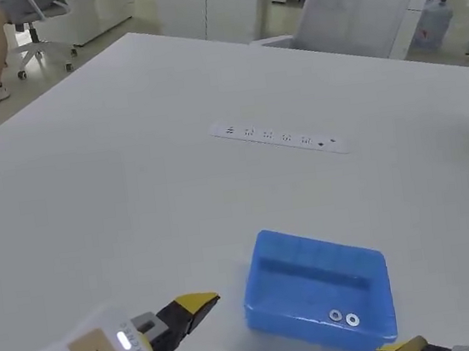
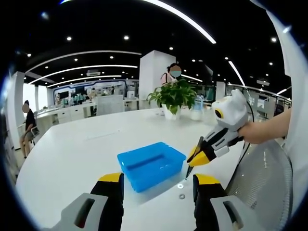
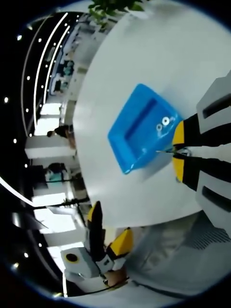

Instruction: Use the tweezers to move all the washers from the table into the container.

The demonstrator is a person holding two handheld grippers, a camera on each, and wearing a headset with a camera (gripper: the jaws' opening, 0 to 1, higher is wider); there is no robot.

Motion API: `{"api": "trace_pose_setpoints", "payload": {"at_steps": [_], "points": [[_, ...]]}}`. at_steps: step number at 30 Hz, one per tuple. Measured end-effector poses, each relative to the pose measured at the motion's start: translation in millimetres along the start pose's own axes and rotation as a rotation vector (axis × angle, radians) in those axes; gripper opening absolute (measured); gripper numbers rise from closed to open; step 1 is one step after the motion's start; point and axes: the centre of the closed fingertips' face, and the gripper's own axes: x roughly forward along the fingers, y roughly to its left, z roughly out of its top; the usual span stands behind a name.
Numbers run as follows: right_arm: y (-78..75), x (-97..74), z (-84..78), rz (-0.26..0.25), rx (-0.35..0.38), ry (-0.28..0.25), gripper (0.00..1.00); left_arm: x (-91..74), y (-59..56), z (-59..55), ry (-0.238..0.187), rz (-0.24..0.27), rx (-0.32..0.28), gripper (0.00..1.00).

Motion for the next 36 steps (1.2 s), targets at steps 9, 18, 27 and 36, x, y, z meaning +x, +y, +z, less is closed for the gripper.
{"api": "trace_pose_setpoints", "payload": {"at_steps": [9, 18, 27, 36], "points": [[-1.4, -5.3, 2.9, -0.011, 0.001, -0.01, 0.03, 0.8, -2.6, 0.0, 0.001, -0.012, 0.002, 0.57], [-6.0, -13.2, 18.8, -0.032, 0.0, -0.053, 0.03, 0.4, -1.1, 0.0, -0.003, -0.007, 0.0, 0.57], [-1.0, -14.7, 36.2, 0.009, -0.031, -0.094, 0.03, 0.3, -0.6, -1.1, -0.002, -0.009, 0.002, 0.57], [-3.4, -14.6, 44.2, 0.008, 0.004, -0.106, 0.03, 0.1, -0.7, -1.6, -0.003, -0.01, 0.0, 0.57]]}}
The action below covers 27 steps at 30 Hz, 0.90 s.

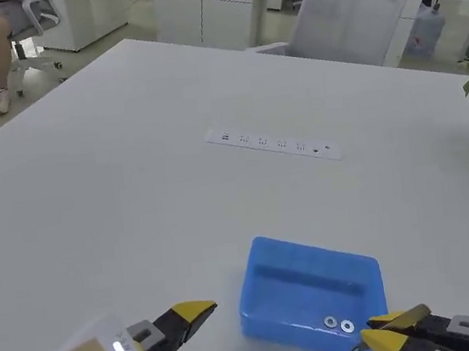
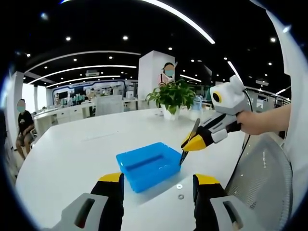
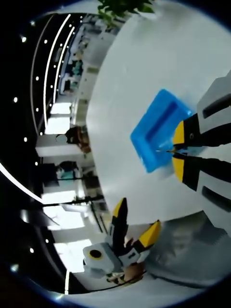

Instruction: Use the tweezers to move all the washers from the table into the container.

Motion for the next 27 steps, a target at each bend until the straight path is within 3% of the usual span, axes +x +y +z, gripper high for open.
{"api": "trace_pose_setpoints", "payload": {"at_steps": [8, 17, 21, 27], "points": [[-2.6, -1.7, 2.0, -0.002, 0.042, -0.022, 0.03, -0.2, 0.0, 0.7, -0.002, 0.003, -0.002, 0.56], [15.1, 10.5, -21.2, 0.068, 0.082, 0.033, 0.03, -0.3, 0.8, 1.2, -0.001, 0.007, -0.005, 0.56], [26.3, 18.1, -33.9, 0.092, 0.052, 0.076, 0.03, -0.2, 0.8, 0.8, 0.003, 0.009, -0.002, 0.56], [32.5, 25.7, -39.0, 0.118, 0.06, 0.092, 0.03, 0.0, 0.6, 0.9, 0.005, 0.009, -0.003, 0.56]]}}
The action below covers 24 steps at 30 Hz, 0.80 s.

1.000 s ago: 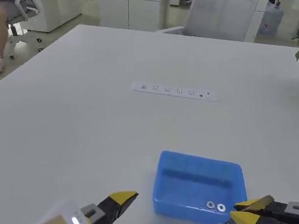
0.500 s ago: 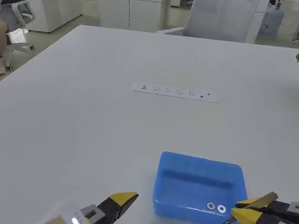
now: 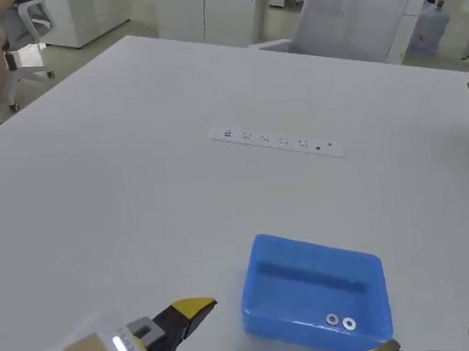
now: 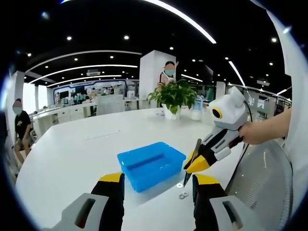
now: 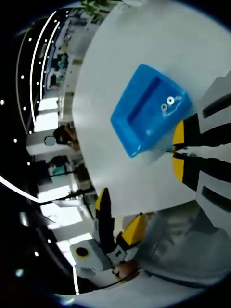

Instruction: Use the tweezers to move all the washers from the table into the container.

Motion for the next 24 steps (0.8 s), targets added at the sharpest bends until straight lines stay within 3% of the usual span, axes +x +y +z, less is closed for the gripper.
{"api": "trace_pose_setpoints", "payload": {"at_steps": [11, 24], "points": [[5.5, 6.0, -10.5, 0.017, -0.051, 0.055, 0.04, -0.1, 1.1, -0.7, -0.002, 0.001, -0.003, 0.56], [9.6, 9.6, -14.3, 0.031, -0.087, 0.084, 0.04, 0.0, 1.4, -0.2, -0.001, 0.004, -0.001, 0.56]]}}
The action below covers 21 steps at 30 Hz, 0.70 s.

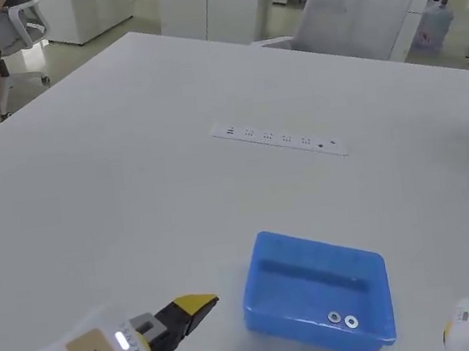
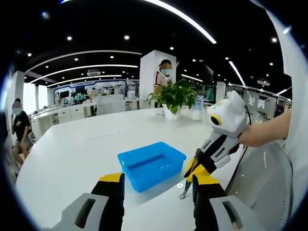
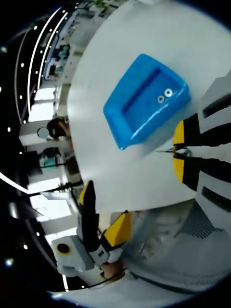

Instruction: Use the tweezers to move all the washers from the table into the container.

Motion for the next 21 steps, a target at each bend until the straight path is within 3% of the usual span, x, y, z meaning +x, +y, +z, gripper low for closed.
{"api": "trace_pose_setpoints", "payload": {"at_steps": [13, 21], "points": [[3.8, 1.5, 1.1, -0.014, -0.108, 0.03, 0.03, 0.0, 0.1, 0.9, -0.002, 0.002, -0.002, 0.56], [-0.7, -7.4, 11.1, -0.039, -0.145, 0.011, 0.03, -0.2, 0.1, 0.3, -0.003, 0.001, -0.002, 0.56]]}}
